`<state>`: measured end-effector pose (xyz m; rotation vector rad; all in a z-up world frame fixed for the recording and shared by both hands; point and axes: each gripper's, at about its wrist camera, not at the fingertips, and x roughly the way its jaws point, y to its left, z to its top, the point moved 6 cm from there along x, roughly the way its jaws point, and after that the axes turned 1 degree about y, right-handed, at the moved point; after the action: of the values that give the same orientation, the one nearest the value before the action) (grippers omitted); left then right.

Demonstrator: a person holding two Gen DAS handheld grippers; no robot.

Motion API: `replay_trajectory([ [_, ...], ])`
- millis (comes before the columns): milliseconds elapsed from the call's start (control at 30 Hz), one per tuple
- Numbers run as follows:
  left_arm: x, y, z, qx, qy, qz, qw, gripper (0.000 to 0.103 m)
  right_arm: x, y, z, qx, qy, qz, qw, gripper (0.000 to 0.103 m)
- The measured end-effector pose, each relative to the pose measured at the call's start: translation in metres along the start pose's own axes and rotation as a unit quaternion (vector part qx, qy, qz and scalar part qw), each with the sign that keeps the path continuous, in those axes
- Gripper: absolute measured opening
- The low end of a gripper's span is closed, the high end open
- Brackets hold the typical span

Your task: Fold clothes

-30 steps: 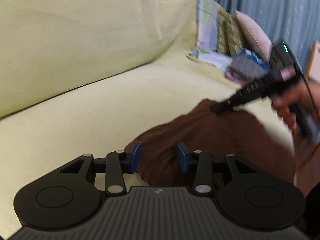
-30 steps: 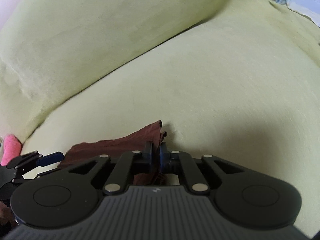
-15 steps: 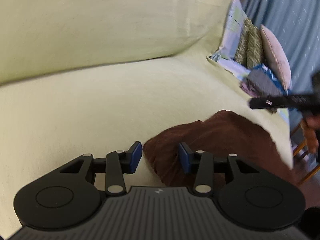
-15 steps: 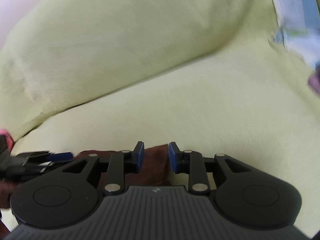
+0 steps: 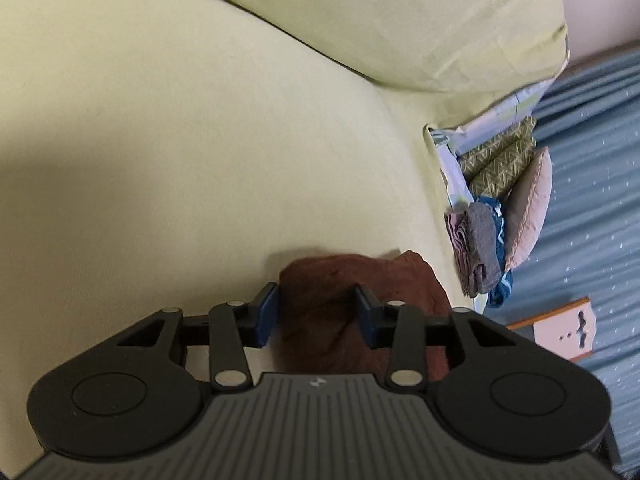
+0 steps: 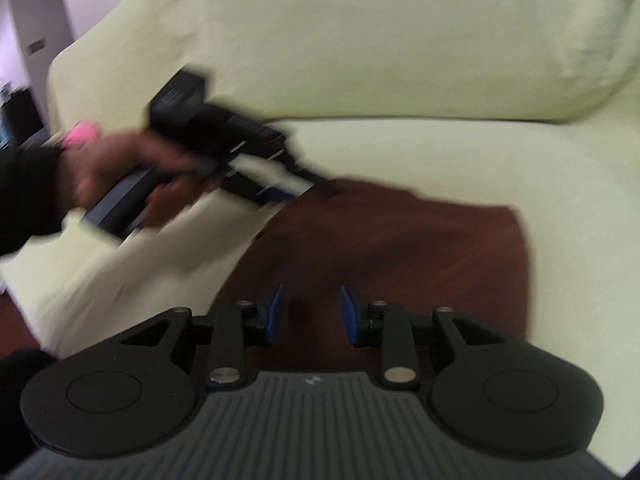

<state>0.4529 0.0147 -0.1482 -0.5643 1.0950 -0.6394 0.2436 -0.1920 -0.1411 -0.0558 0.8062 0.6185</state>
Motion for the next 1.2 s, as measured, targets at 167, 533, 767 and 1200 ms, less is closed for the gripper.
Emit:
replay_trajectory([
  [167,0.014,-0.021,0.012,0.091,-0.025,0.034,0.9949,0.023,0.008,0.01,-0.016,-0.005,0.037,-0.022,0.999,0.027],
  [533,0.014,-0.026,0.015,0.13,0.003,0.034,0.9909,0.023,0.042,0.024,0.065,-0.078,-0.022,-0.034,0.996,0.027],
  [767,0.011,-0.018,0.029,0.135,-0.037,0.066,0.9879,0.0,0.077,0.027,0.048,-0.08,0.034,-0.043,0.995,0.028],
  [1200,-0.054,-0.01,0.001,0.094,-0.048,0.012,0.9943,0.048,0.051,0.036,0.036,-0.067,0.025,-0.019,0.997,0.027],
])
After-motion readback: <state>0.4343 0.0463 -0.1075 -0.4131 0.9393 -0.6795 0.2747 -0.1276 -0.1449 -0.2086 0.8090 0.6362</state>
